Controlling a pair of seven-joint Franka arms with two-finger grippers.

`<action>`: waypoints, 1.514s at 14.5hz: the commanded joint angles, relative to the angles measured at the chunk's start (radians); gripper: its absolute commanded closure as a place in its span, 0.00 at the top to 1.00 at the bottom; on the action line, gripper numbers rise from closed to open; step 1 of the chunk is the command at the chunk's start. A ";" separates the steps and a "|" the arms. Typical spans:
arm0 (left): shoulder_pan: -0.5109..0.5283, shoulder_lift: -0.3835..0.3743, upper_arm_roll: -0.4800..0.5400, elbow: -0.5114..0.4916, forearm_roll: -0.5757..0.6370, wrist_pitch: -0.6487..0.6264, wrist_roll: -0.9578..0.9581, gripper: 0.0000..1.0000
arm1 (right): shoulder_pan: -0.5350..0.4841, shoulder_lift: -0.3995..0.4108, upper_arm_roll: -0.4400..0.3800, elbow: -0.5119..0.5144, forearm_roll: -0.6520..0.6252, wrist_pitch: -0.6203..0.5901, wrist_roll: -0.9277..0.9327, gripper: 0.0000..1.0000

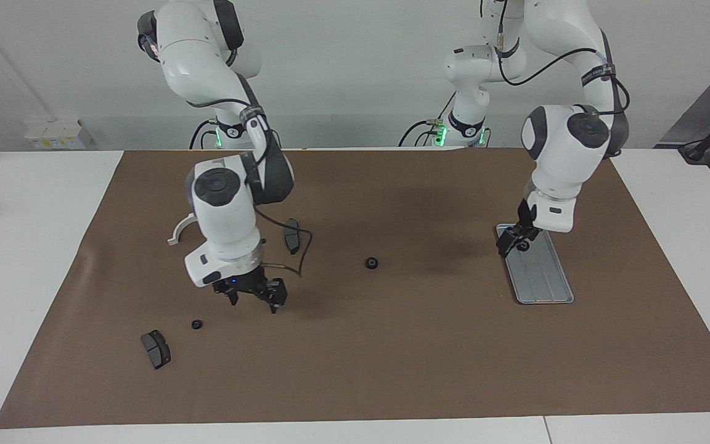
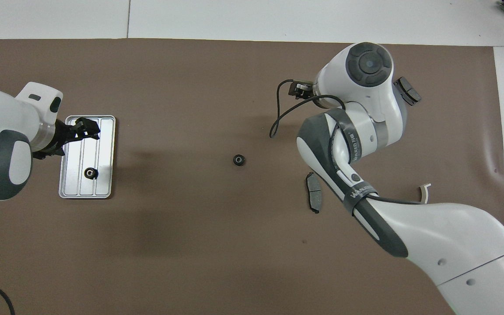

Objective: Place bearing gear from tray to pile

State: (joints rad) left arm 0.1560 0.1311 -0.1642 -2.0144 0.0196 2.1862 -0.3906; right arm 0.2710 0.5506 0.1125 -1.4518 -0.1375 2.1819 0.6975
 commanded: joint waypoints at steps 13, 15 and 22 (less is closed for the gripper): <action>0.030 -0.071 -0.015 -0.349 0.002 0.336 -0.017 0.50 | 0.264 0.012 -0.002 -0.177 -0.039 0.182 0.122 0.87; 0.030 -0.070 -0.015 -0.351 0.002 0.342 -0.017 0.34 | 0.264 0.009 -0.002 -0.193 -0.054 0.182 0.114 0.86; 0.030 -0.057 -0.017 -0.293 0.002 0.290 -0.001 0.00 | 0.283 0.020 -0.002 -0.197 -0.094 0.183 0.099 0.74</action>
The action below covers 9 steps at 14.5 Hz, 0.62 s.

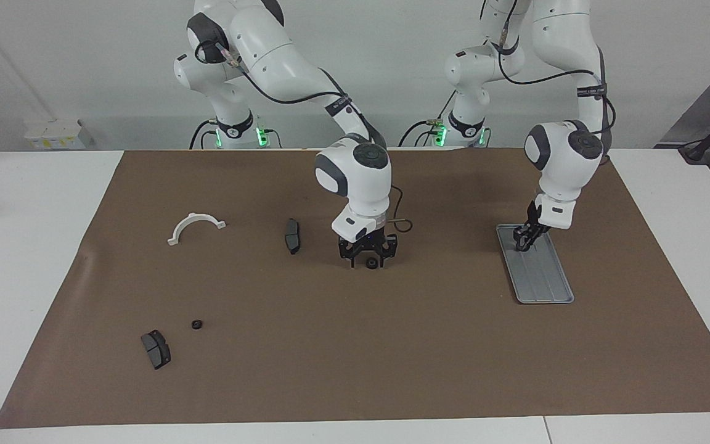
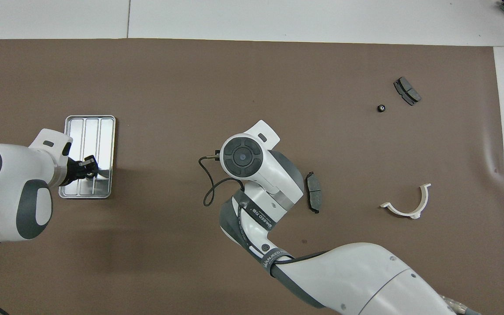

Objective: Place bearing gear from tray to pile

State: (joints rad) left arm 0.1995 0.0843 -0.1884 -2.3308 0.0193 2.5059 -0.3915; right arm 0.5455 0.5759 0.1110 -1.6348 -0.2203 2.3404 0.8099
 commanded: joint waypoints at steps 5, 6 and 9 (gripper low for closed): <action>-0.034 -0.012 0.000 0.308 0.001 -0.369 -0.003 0.00 | 0.010 -0.010 0.001 -0.031 -0.013 0.025 -0.049 0.70; -0.057 -0.009 0.000 0.356 -0.005 -0.404 -0.013 0.00 | 0.011 -0.011 0.001 -0.036 -0.013 0.025 -0.052 0.68; -0.100 -0.011 0.000 0.416 -0.027 -0.443 -0.055 0.00 | 0.013 -0.016 0.001 -0.046 -0.013 0.027 -0.061 0.58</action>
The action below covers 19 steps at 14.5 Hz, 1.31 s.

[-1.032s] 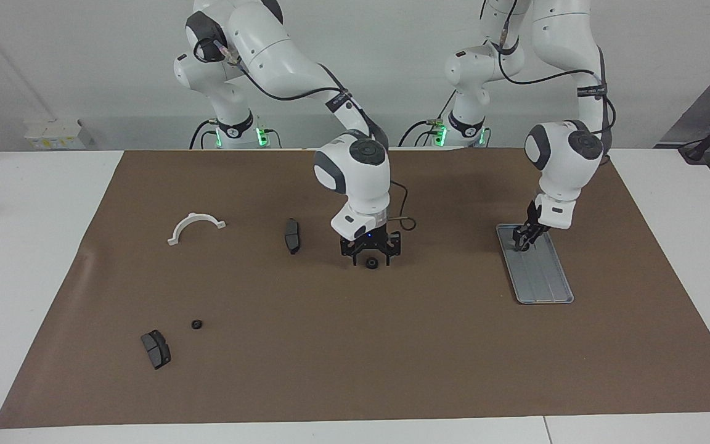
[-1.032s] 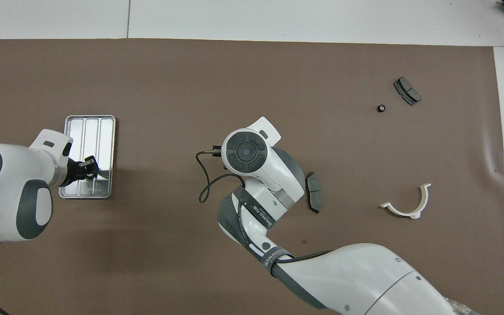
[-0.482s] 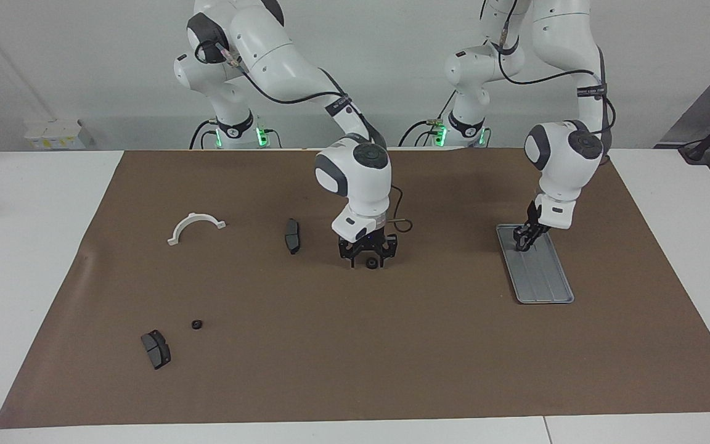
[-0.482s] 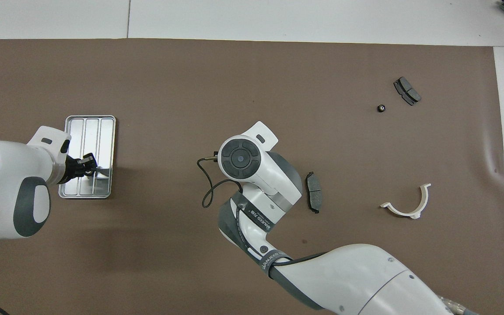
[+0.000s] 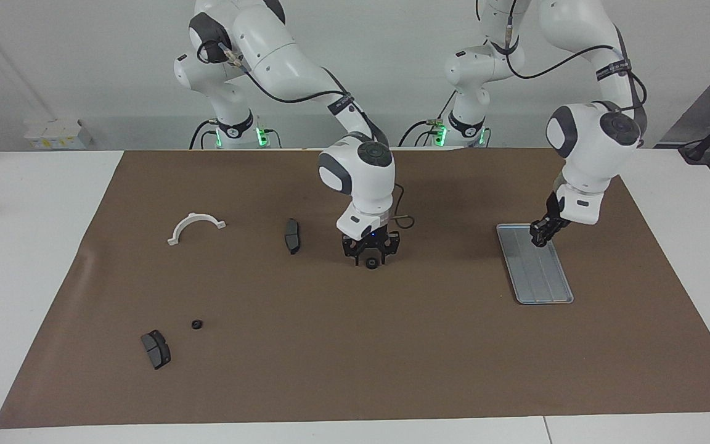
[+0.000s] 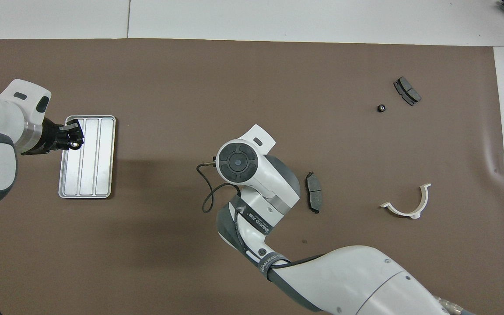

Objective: Place bearing gear from tray to pile

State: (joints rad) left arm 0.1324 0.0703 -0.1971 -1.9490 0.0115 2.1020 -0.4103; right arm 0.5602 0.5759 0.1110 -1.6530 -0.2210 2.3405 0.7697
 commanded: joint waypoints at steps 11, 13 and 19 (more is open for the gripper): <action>-0.276 0.069 0.008 0.053 -0.056 0.231 -0.350 0.00 | -0.077 -0.021 -0.010 -0.008 -0.014 0.020 -0.084 0.19; -0.301 0.091 0.008 0.056 -0.057 0.262 -0.372 0.00 | -0.156 -0.044 -0.008 0.001 -0.008 0.005 -0.133 0.19; -0.536 0.274 0.016 0.084 0.028 0.380 -0.706 0.00 | -0.436 -0.056 -0.004 -0.005 0.005 -0.003 -0.306 0.19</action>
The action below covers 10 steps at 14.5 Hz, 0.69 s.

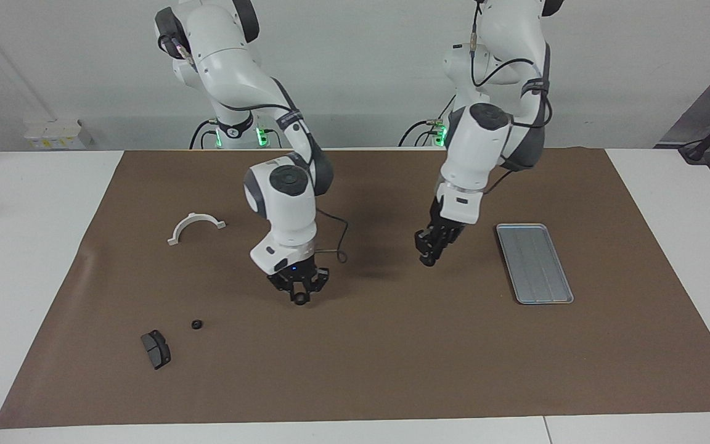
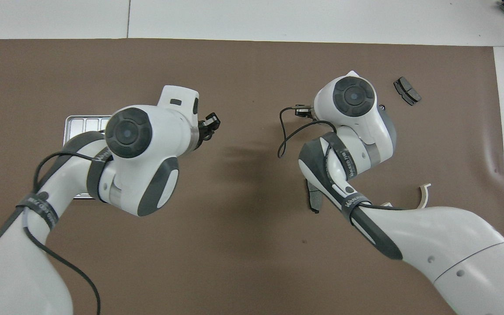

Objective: Place bearing gear from tray to pile

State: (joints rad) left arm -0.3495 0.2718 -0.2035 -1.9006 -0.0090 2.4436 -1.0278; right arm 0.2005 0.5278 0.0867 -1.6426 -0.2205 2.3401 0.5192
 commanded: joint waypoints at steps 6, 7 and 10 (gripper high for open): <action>-0.115 0.182 0.027 0.061 0.181 0.160 -0.377 0.05 | -0.179 -0.005 0.025 -0.017 0.019 -0.005 -0.111 0.19; -0.115 0.182 0.027 0.055 0.181 0.167 -0.376 0.10 | -0.174 -0.006 0.024 -0.020 0.048 -0.019 -0.111 0.19; -0.114 0.181 0.029 0.061 0.182 0.148 -0.374 0.87 | -0.168 -0.015 0.025 -0.023 0.066 -0.091 -0.103 0.32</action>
State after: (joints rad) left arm -0.4443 0.4514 -0.1974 -1.8591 0.1458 2.5991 -1.3728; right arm 0.0359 0.5296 0.1040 -1.6507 -0.1765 2.2780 0.4193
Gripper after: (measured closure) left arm 0.573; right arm 0.652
